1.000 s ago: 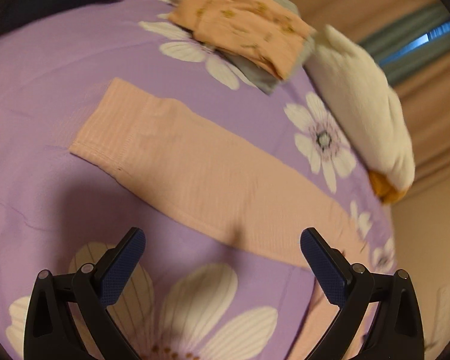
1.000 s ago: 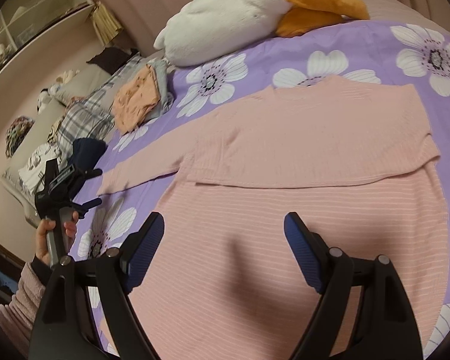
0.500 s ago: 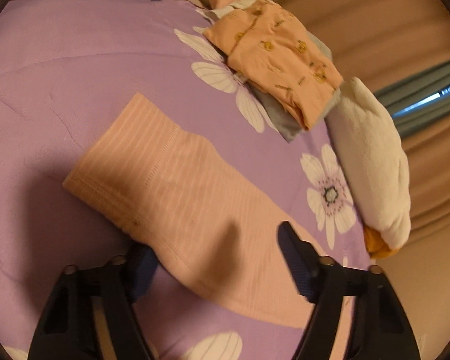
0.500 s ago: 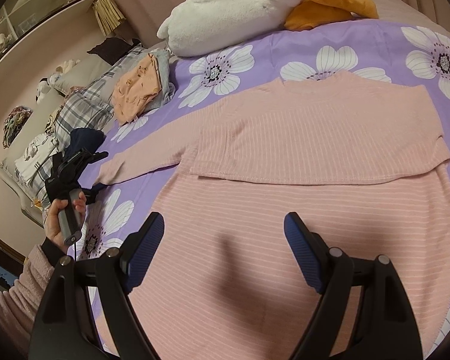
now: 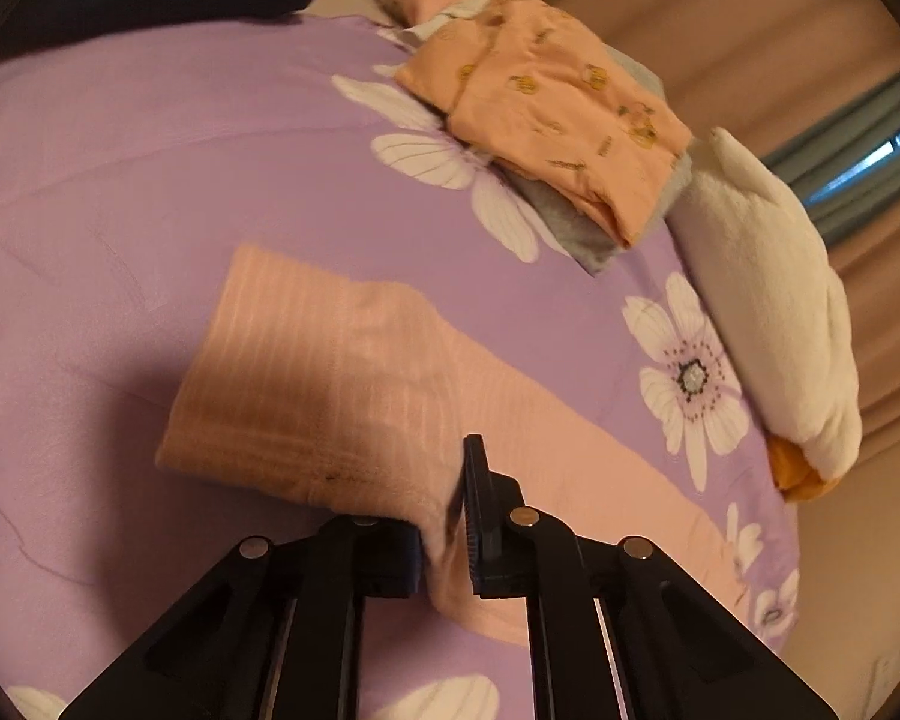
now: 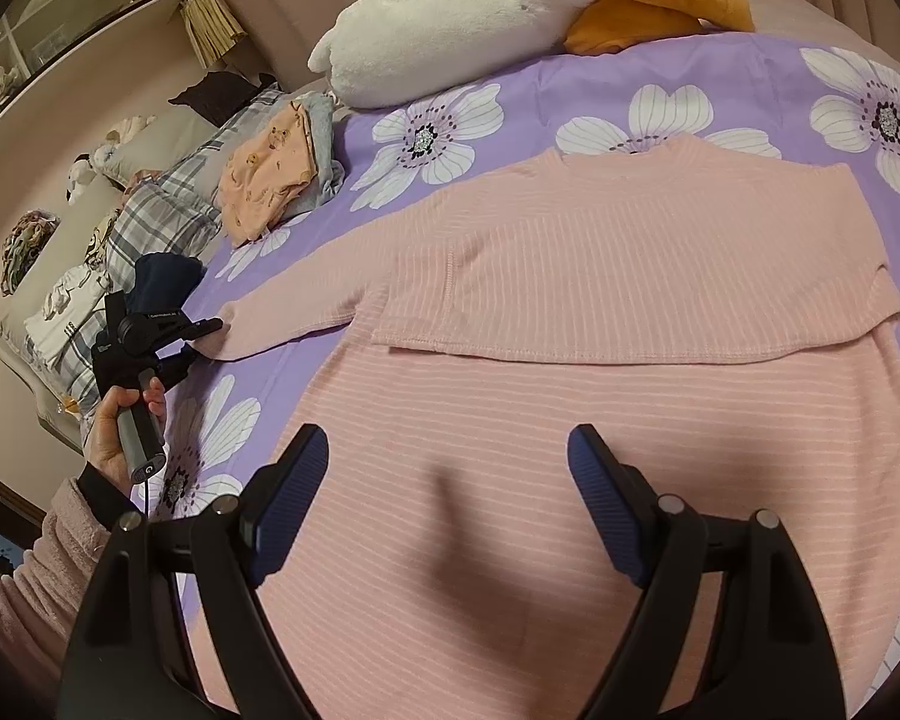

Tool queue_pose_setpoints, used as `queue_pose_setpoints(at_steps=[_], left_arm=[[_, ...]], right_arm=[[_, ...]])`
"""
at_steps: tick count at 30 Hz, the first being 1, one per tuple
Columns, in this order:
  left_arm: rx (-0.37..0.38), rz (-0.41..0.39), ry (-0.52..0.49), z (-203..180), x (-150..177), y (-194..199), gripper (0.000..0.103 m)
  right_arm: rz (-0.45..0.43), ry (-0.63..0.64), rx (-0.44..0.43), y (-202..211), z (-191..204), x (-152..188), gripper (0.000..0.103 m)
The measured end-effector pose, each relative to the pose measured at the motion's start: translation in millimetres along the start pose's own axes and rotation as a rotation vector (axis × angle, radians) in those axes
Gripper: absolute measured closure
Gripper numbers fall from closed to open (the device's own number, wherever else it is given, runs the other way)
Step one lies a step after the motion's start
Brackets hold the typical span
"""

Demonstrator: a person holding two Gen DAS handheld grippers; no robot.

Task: Fold small clothes
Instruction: 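Grasp the other pink sleeve with the left gripper, then fold the held sleeve across the shirt body with the left gripper and release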

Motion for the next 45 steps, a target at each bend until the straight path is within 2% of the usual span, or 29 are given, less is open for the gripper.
queue_pose_setpoints(at_steps=[10,14,22,27,37,42,45], left_arm=[[-0.003,-0.021,-0.231,-64.1,9.5,20.2,0.094],[0.033,-0.018,-0.311,-98.0,19.6,29.0,0.097],[0.113,-0.004,-0.447,-168.6,43.5,43.1,0.098],[0.167,0.016,-0.502,-206.2,64.2,48.3,0.098],[0.261,0.060,-0.644,-279.2,124.2,59.3,0.099],[0.308,0.078,-0.771,-317.7,171.8,66.4,0.099],[0.296,0.143,-0.853,-325.2,215.3,53.8,0.099]], right_arm=[[-0.036,-0.016,0.002,14.8,-5.7,-5.4,0.020],[-0.050,-0.025,0.007,23.3,-10.6,-6.6,0.020],[-0.088,-0.061,0.014,41.5,-26.7,-7.9,0.020],[-0.113,-0.088,0.025,56.2,-40.5,-7.0,0.020],[-0.175,-0.167,0.050,86.0,-74.0,-2.5,0.020],[-0.202,-0.211,0.069,99.2,-92.8,0.8,0.019],[-0.207,-0.237,0.084,103.8,-101.9,3.6,0.019]])
Point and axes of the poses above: each gripper's, at about its wrist camera, not at the fingertips, and y roughly against the way its jaws point, z to its left, x to its underside, the point moved 9 cm from there along -y, roughly the way its jaws point, and after that the axes turned 11 degrees about -z, right-handed, at the moved point
